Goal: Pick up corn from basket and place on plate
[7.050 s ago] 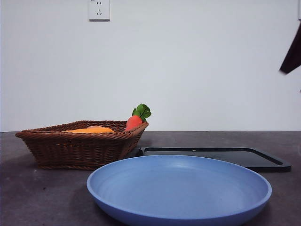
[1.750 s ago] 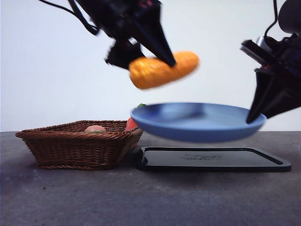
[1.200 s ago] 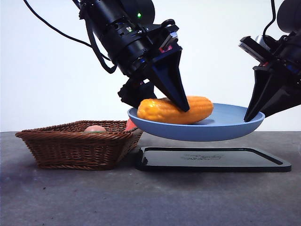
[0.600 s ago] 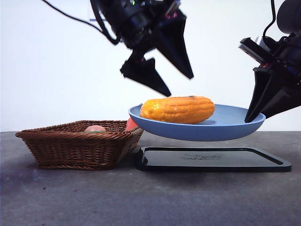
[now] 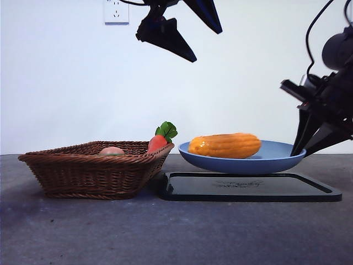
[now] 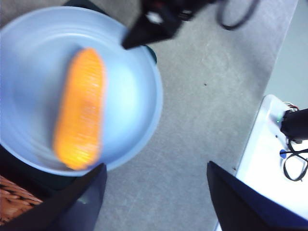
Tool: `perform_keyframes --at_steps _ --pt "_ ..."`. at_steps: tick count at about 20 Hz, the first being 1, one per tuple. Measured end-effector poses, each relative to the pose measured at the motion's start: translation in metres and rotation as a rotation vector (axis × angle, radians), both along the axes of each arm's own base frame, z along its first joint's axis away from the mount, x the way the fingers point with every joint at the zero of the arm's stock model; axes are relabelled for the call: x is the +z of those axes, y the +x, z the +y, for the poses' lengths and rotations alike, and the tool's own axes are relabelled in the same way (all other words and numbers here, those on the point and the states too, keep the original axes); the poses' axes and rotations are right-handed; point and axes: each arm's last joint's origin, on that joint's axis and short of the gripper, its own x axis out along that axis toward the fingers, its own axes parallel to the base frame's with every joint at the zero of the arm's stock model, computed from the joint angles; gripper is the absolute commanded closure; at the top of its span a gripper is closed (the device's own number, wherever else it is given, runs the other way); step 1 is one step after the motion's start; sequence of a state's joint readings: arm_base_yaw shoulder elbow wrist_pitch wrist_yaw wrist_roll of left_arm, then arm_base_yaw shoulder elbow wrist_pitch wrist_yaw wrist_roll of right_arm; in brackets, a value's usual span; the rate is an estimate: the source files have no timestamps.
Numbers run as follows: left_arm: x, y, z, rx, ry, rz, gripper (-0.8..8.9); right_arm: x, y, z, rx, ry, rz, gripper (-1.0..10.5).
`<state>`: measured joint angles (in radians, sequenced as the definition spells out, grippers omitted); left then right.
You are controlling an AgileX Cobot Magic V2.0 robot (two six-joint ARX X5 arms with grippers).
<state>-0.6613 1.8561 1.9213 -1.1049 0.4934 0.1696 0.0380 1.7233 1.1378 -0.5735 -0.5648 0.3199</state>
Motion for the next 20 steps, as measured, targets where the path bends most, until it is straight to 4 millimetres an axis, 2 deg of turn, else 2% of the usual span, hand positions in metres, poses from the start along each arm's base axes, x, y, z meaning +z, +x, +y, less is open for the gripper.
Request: perform_keyframes --at_steps 3,7,10,15,20 --pt "0.001 0.0 0.0 0.0 0.001 0.002 4.75 -0.014 0.021 0.001 0.0 -0.001 0.03 9.4" --pt "0.001 0.0 0.0 0.001 0.001 0.002 4.75 -0.03 0.027 0.001 0.003 -0.004 0.072 9.4" --pt "0.001 0.0 0.0 0.001 0.001 0.001 4.75 -0.03 0.028 0.001 0.017 -0.01 0.058 9.3" --pt "0.001 0.001 0.002 0.006 0.0 0.002 4.75 -0.03 0.028 0.001 0.028 -0.012 0.054 7.2" --pt "0.001 0.006 0.009 0.031 0.001 0.003 4.75 -0.023 0.02 -0.004 0.033 -0.024 0.091 7.1"
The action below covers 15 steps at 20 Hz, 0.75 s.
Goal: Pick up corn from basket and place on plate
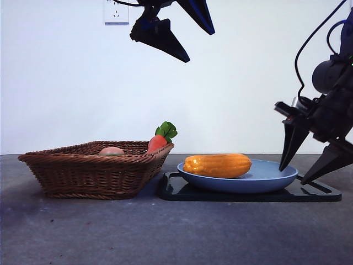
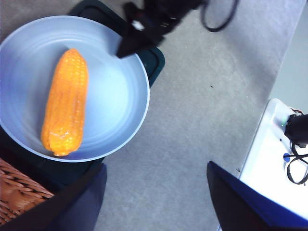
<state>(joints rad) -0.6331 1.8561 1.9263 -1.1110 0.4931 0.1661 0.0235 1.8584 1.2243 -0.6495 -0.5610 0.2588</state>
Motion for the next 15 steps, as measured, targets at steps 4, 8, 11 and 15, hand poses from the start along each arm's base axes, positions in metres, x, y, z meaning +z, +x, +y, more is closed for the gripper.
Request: perform_keyframes --at_steps 4,8,11,15 --pt "0.0 0.002 0.002 0.007 0.0 0.0 4.76 0.038 -0.019 -0.016 -0.015 -0.106 -0.064 7.1" --pt "0.0 0.003 0.004 0.014 0.0 0.001 4.77 0.089 -0.048 -0.02 -0.006 -0.116 -0.191 7.1" --pt "-0.001 0.003 0.005 0.016 0.007 0.01 4.95 0.134 -0.085 -0.008 0.047 -0.122 -0.327 7.1" --pt "-0.002 0.001 0.007 0.016 0.026 0.036 5.06 0.17 -0.139 0.014 0.151 -0.108 -0.47 7.1"
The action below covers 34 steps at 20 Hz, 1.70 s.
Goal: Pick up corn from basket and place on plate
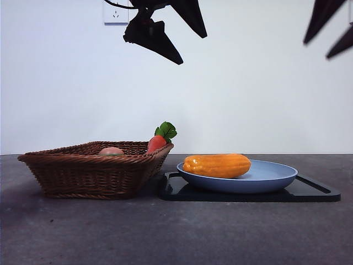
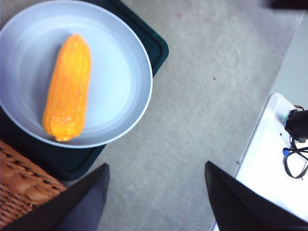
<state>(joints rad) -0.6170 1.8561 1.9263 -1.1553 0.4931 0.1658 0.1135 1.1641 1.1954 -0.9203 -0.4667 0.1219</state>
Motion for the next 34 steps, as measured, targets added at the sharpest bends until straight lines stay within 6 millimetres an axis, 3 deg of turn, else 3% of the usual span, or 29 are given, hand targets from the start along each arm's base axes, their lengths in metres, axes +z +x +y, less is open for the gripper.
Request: perform_keyframes --at_steps 4,9,11,13,28,31,34 --pt "0.0 0.0 0.0 0.0 0.004 0.005 5.6 -0.014 -0.043 0.01 0.065 -0.04 -0.012 7.1" --pt "0.0 -0.001 0.0 0.0 0.005 0.007 7.42 -0.054 -0.067 0.011 0.102 -0.055 0.044 8.6" --pt "-0.001 -0.001 0.001 0.0 0.009 0.013 8.08 -0.065 -0.069 0.01 0.101 -0.06 0.072 9.5" --pt "-0.001 -0.002 0.001 0.0 0.017 0.023 8.07 -0.071 -0.068 0.01 0.103 -0.062 0.081 9.4" --pt "-0.001 -0.002 0.001 -0.001 0.016 0.023 8.07 -0.069 -0.065 0.011 0.103 -0.054 0.036 9.4" --pt "0.001 0.005 0.002 -0.031 0.024 -0.109 8.06 -0.069 -0.065 0.011 0.103 -0.054 0.036 9.4" --pt "0.001 0.014 0.013 -0.009 0.031 -0.132 8.06 -0.069 -0.065 0.011 0.102 -0.054 0.035 9.4"
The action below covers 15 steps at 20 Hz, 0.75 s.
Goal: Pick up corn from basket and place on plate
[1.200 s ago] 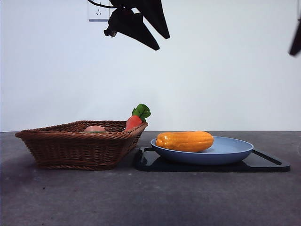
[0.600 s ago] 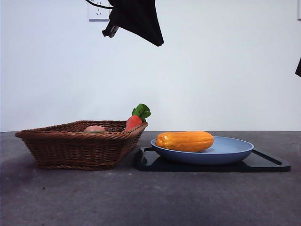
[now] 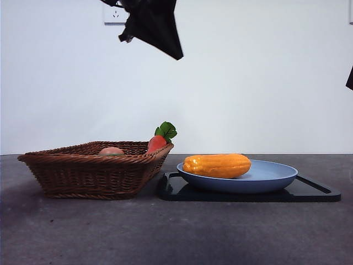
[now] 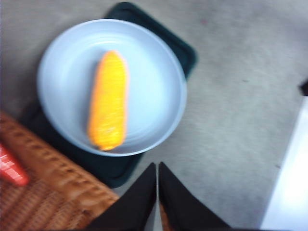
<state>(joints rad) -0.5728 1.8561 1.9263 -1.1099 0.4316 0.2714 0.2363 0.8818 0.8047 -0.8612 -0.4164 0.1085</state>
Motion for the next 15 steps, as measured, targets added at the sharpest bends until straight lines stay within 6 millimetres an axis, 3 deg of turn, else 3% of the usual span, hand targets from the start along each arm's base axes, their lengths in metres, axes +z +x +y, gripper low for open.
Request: perform_keyframes --at_steps 3,5,7,10,12,15 --pt "0.002 0.004 0.005 0.014 0.002 -0.025 8.06 0.0 0.001 0.0 0.0 0.002 -0.007 9.4" --pt "0.015 0.003 0.019 0.039 -0.023 -0.077 8.06 0.001 0.001 0.0 0.0 0.004 -0.014 9.4" --pt "0.048 -0.008 0.047 0.084 -0.076 -0.187 8.06 0.001 0.001 0.0 0.0 0.005 -0.02 9.4" --pt "0.091 -0.044 0.101 0.191 -0.161 -0.383 8.06 0.001 0.002 0.0 0.0 0.005 -0.023 9.4" --pt "0.091 -0.062 0.132 0.285 -0.188 -0.464 8.06 0.001 0.002 0.0 0.0 0.006 -0.023 9.4" --pt "0.062 -0.092 0.177 0.461 -0.207 -0.555 8.06 0.001 0.002 0.0 0.0 0.006 -0.024 9.4"
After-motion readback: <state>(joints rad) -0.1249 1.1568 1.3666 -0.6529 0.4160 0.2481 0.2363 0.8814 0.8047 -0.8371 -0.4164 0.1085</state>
